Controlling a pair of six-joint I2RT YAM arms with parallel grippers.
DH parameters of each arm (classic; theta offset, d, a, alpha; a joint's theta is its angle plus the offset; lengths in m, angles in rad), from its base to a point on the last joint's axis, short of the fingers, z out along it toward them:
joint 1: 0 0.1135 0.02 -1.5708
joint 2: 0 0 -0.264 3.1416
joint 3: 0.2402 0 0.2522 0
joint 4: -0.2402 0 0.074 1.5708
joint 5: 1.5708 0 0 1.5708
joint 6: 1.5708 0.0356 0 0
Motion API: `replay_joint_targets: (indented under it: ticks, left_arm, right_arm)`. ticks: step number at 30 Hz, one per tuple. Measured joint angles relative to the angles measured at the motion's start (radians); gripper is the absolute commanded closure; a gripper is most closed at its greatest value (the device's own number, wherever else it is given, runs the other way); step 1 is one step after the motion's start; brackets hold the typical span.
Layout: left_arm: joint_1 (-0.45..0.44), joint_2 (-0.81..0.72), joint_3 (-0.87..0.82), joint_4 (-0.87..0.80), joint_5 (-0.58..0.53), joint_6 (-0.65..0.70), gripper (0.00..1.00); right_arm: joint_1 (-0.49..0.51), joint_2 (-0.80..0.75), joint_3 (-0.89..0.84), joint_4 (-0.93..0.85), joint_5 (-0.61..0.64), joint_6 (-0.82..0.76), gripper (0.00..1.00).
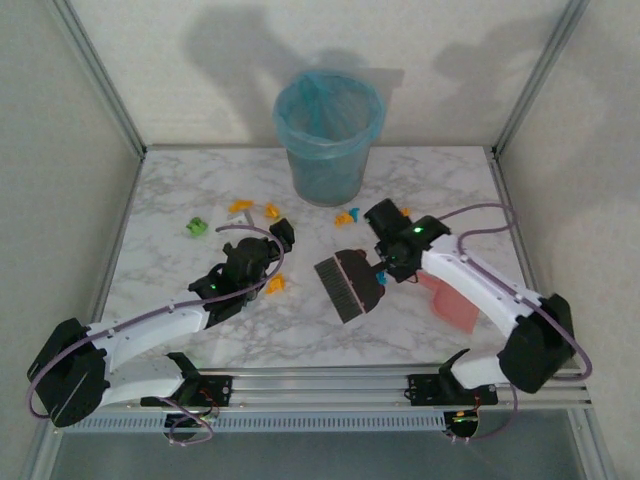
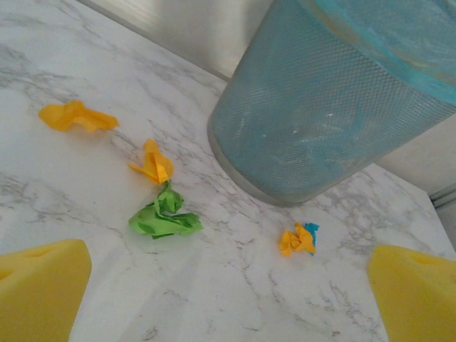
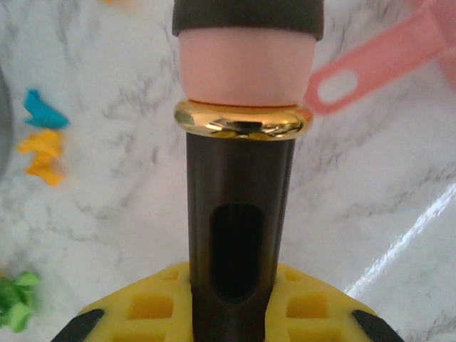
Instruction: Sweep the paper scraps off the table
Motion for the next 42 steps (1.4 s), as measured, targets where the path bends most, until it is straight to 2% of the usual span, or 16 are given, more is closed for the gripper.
replay_joint_targets:
  ticks: [9, 19, 29, 42]
  left_arm:
    - [0.001, -0.012, -0.003, -0.047, -0.058, -0.050, 0.00]
    - [0.032, -0.073, -0.047, -0.075, -0.109, -0.121, 0.00]
    - [0.043, -0.082, -0.051, -0.088, -0.110, -0.154, 0.00]
    - [0.043, -0.082, -0.051, -0.088, -0.110, -0.162, 0.00]
  right_arm:
    - [0.104, 0.276, 0.045, -0.008, -0.028, 0.167, 1.00]
    - [0.190, 0.429, 0.169, 0.003, -0.058, 0.299, 1.00]
    - [0.248, 0.483, 0.183, -0.010, -0.067, 0.410, 1.00]
    - [0.263, 0.487, 0.142, 0.033, -0.096, 0.439, 1.00]
